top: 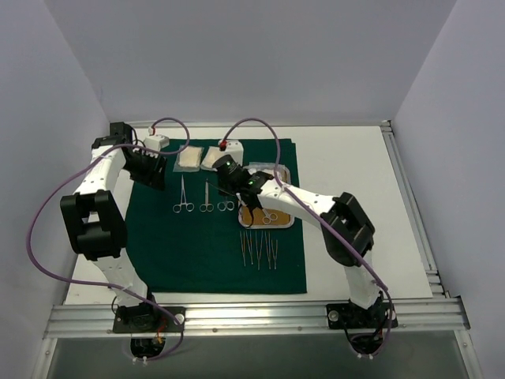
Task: Open and lay out the surgical kit
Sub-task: Place the medical item in the surgical kit.
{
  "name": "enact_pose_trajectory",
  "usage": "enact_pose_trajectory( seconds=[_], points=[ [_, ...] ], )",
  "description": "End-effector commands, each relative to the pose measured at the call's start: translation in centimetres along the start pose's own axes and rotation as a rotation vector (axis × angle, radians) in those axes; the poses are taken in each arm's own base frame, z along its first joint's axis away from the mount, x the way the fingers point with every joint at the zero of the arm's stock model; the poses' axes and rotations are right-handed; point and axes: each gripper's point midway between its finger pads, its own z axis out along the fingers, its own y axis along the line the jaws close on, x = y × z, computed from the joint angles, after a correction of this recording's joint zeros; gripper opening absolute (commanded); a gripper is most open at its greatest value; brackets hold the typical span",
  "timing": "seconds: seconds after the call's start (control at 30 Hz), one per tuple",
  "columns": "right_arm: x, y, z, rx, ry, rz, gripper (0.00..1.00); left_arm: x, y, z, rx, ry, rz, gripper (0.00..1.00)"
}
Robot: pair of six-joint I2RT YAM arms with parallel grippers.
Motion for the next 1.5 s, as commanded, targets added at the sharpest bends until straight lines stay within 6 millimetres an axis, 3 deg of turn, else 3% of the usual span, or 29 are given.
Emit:
enact_pose_trajectory(
  seconds=[0.0, 0.07, 0.2, 0.5, 0.77, 0.93, 0.97, 1.07, 1.17, 1.27, 1.3, 1.37, 1.4, 1.47],
  points=[
    [0.2, 0.4, 3.1, 0.048, -0.033, 0.048, 0.0, -0.9, -0.9, -2.0, 0.011, -0.061, 0.036, 0.64],
    [-0.1, 0.5, 4.3, 0.055, -0.06, 0.068, 0.0, -0.6, -1.0, -1.8, 0.018, -0.057, 0.033, 0.64],
    [1.6, -0.5, 6.6, 0.103, -0.037, 0.069, 0.0, 0.0, -1.1, -1.7, 0.023, -0.048, 0.029, 0.64],
    [3.3, -1.3, 9.7, 0.123, -0.015, 0.086, 0.0, 0.5, -0.8, -1.8, 0.026, -0.046, 0.019, 0.64],
    [2.7, -3.4, 11.4, 0.175, -0.041, 0.109, 0.0, 0.4, -0.7, -2.0, 0.029, -0.05, 0.015, 0.64],
    [2.8, -3.5, 12.2, 0.175, -0.035, 0.108, 0.01, 0.5, -0.6, -1.9, 0.033, -0.047, 0.011, 0.64],
    [2.9, -3.6, 12.3, 0.174, -0.033, 0.11, 0.09, 0.5, -0.6, -1.9, 0.034, -0.046, 0.011, 0.64],
    [2.7, -3.3, 12.1, 0.163, -0.035, 0.122, 0.26, 0.6, -0.7, -1.8, 0.038, -0.044, 0.009, 0.64],
    [1.8, -2.5, 11.5, 0.134, -0.046, 0.132, 0.31, 0.5, -0.8, -1.8, 0.044, -0.044, 0.008, 0.65],
    [-0.7, -0.7, 9.7, 0.062, -0.077, 0.143, 0.35, 0.5, -0.7, -2.2, 0.033, -0.044, 0.018, 0.64],
    [-2.7, 0.2, 8.1, 0.03, -0.11, 0.137, 0.36, 0.4, -0.7, -2.3, 0.029, -0.048, 0.022, 0.64],
    [-4.4, 1.3, 6.2, -0.015, -0.132, 0.114, 0.38, 0.4, -0.7, -2.7, 0.022, -0.051, 0.027, 0.64],
    [-6.4, 1.8, 4.2, -0.041, -0.164, 0.085, 0.39, 0.5, -0.8, -2.7, 0.025, -0.046, 0.026, 0.64],
    [-5.8, 1.4, 2.6, -0.059, -0.124, 0.019, 0.41, 0.6, -1.0, -2.9, 0.029, -0.051, 0.03, 0.64]
  ],
)
